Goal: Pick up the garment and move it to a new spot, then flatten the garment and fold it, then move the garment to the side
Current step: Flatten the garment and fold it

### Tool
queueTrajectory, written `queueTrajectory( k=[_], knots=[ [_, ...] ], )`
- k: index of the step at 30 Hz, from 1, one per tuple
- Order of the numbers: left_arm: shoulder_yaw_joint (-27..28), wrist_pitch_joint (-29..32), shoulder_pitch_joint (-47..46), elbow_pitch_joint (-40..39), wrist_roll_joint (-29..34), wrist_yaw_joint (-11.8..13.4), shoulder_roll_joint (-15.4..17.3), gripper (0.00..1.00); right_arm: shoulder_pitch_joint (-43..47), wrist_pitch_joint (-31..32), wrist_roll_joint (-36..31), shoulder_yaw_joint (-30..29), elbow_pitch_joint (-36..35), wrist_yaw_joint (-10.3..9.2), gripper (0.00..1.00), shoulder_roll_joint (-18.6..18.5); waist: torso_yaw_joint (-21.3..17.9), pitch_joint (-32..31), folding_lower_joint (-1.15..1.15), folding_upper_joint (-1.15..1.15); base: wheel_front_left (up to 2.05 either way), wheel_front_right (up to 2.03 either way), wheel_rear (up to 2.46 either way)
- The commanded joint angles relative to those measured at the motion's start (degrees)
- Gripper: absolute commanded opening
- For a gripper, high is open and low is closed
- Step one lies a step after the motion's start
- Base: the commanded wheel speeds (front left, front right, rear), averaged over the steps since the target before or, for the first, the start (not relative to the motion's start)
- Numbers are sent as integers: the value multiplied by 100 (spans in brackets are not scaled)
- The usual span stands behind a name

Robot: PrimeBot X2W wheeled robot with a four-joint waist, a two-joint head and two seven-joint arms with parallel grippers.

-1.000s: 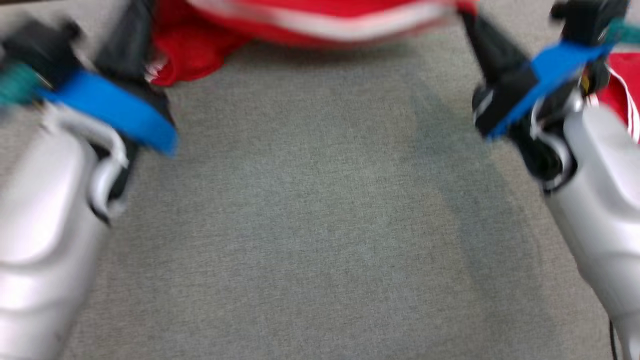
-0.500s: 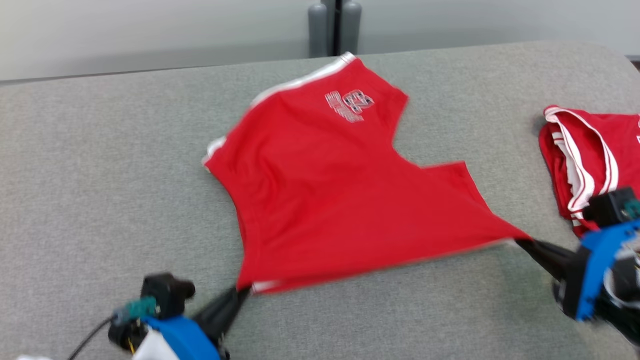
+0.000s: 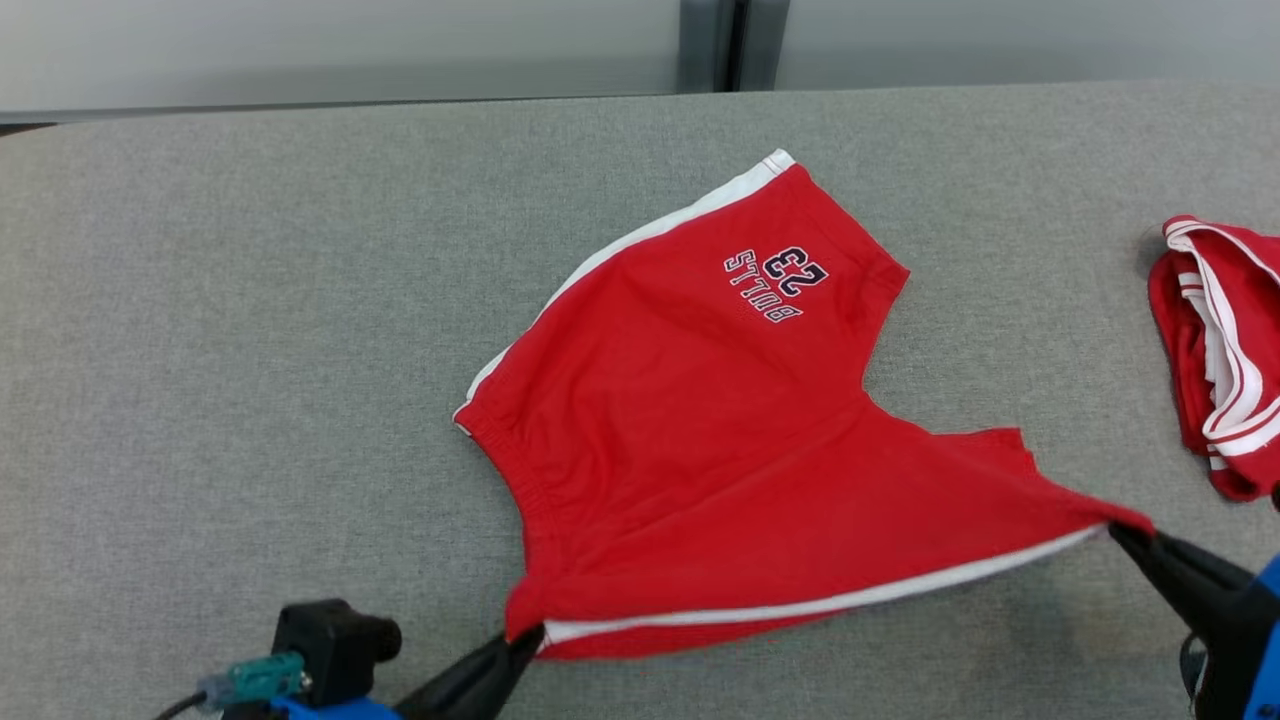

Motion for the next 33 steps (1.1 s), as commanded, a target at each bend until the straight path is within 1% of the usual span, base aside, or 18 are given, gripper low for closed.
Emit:
queueTrajectory(
  k=[1, 4, 7, 11, 13, 18, 21, 24, 26, 27, 28, 32, 33],
  knots=[
    [111, -2, -285, 37, 58, 68, -102, 0, -438, 47, -79, 84, -96, 1, 0, -21, 18, 77, 1, 0, 0, 0, 0],
    [250, -38, -626, 222, 28, 103, -321, 0, -1175, -12, -110, 341, 92, 1, 0, -146, 32, 231, 1, 0, 0, 0, 0],
    [357, -75, -1049, 519, 12, 85, -605, 0, -2066, -167, -86, 678, 547, 2, 0, -297, 109, 438, 1, 0, 0, 0, 0],
    [509, -126, -1615, 1049, -3, 99, -983, 0, -3159, -610, -28, 1054, 1281, 2, 0, -423, 304, 716, 1, 0, 0, 0, 0],
    [514, -158, -1847, 1325, -61, 56, -1230, 0, -3634, -853, -1, 1218, 1683, 2, 0, -442, 411, 839, 1, 0, 0, 0, 0],
    [609, -368, -2313, 2069, 58, 120, -1614, 0, -4666, -1371, 44, 1442, 2741, 2, 0, -276, 623, 1135, 1, 0, 0, 0, 0],
    [657, -525, -2502, 2445, 34, 89, -1855, 0, -5141, -1682, -33, 1569, 3305, 2, 0, -220, 756, 1290, 1, 0, 0, 0, 0],
    [609, -651, -2667, 2801, 68, -46, -2051, 0, -5514, -1899, -119, 1722, 3817, 2, 0, -256, 885, 1432, 1, 0, 0, 0, 0],
    [575, -721, -2753, 2989, 28, -142, -2199, 0, -5703, -2032, -146, 1794, 4130, 2, 0, -271, 963, 1497, 1, 0, 0, 0, 0],
    [575, -721, -2753, 2989, 28, -142, -2199, 0, -5703, -2032, -146, 1794, 4130, 2, 0, -271, 963, 1497, 1, 0, 0, 0, 0],
    [547, -793, -2825, 3146, 17, -225, -2299, 0, -5845, -2153, -171, 1868, 4405, 2, 0, -299, 1034, 1545, 1, 0, 0, 0, 0],
    [526, -931, -2933, 3402, -3, -350, -2476, 1, -6041, -2405, -224, 2034, 4850, 2, 0, -421, 1152, 1592, 1, 0, 0, 0, 0],
    [521, -946, -2955, 3464, -8, -387, -2506, 3, -6067, -2468, -229, 2066, 4947, 2, 9, -438, 1174, 1596, 1, 0, 0, 0, 0]
  ],
)
